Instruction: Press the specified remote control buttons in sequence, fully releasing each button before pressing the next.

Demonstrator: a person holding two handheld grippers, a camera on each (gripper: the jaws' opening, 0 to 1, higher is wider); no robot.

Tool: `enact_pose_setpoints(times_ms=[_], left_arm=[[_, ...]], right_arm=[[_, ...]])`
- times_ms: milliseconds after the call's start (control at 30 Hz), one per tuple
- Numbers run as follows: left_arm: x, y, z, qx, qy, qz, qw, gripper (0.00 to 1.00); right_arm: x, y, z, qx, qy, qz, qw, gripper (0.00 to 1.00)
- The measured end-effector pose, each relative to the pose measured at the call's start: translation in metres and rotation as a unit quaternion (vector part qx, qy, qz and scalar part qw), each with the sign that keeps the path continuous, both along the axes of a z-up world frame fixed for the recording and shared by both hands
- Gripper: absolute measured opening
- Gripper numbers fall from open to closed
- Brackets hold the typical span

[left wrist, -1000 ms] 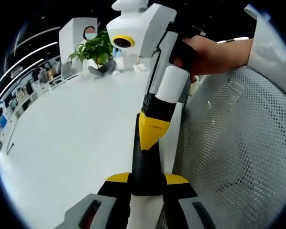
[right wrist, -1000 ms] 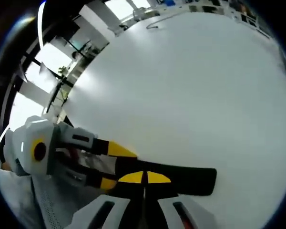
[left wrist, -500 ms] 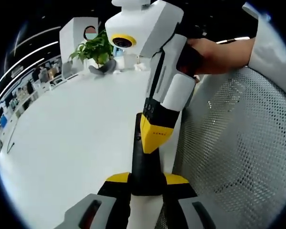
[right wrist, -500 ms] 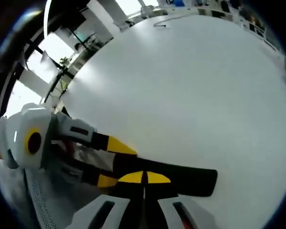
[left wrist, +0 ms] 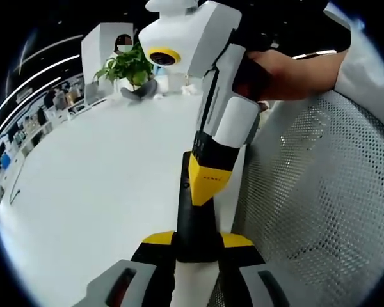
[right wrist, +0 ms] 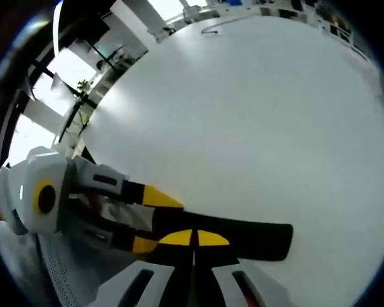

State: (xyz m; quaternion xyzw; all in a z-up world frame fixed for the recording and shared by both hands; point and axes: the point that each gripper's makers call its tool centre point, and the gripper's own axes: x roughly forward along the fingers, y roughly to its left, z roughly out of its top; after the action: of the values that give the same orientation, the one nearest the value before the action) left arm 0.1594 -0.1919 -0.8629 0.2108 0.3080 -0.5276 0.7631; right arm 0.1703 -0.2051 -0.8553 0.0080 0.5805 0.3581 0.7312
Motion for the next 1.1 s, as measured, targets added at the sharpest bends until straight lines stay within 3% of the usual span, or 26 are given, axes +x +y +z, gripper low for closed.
enact_pose_setpoints(times_ms=[433,733,933,1033,1100], left_arm=[[-0.001,0.0,-0.0002,0.005,0.002,0.003,1.0,0.25],[-0.0003,-0.0006,-0.0009,0.018,0.008,0.008,0.9998,0.24],[-0.0003,-0.0009,-0.0003,0.034,0.012,0.004,0.9993,0.24],[0.0001,-0.0012,-0.0006,0.046,0.017,0.002,0.9988,0.24],[0.0,-0.0012,-0.0007,0.053,0.02,0.0,0.9984,0.24]], right_arm=[[-0.0011,0.0001,-0.0004,-0.002,-0.005,0.002,1.0,0.0],[-0.0018,0.0022,-0.0022,-0.052,-0.014,0.04,0.9978,0.0],[-0.0021,-0.0003,-0.0009,-0.034,-0.014,0.032,0.9988,0.0],[-0.0016,-0.0014,0.0004,-0.017,-0.018,0.004,0.9997,0.0],[-0.0067,-0.0058,-0.0005,-0.02,0.004,0.001,0.9998,0.0]])
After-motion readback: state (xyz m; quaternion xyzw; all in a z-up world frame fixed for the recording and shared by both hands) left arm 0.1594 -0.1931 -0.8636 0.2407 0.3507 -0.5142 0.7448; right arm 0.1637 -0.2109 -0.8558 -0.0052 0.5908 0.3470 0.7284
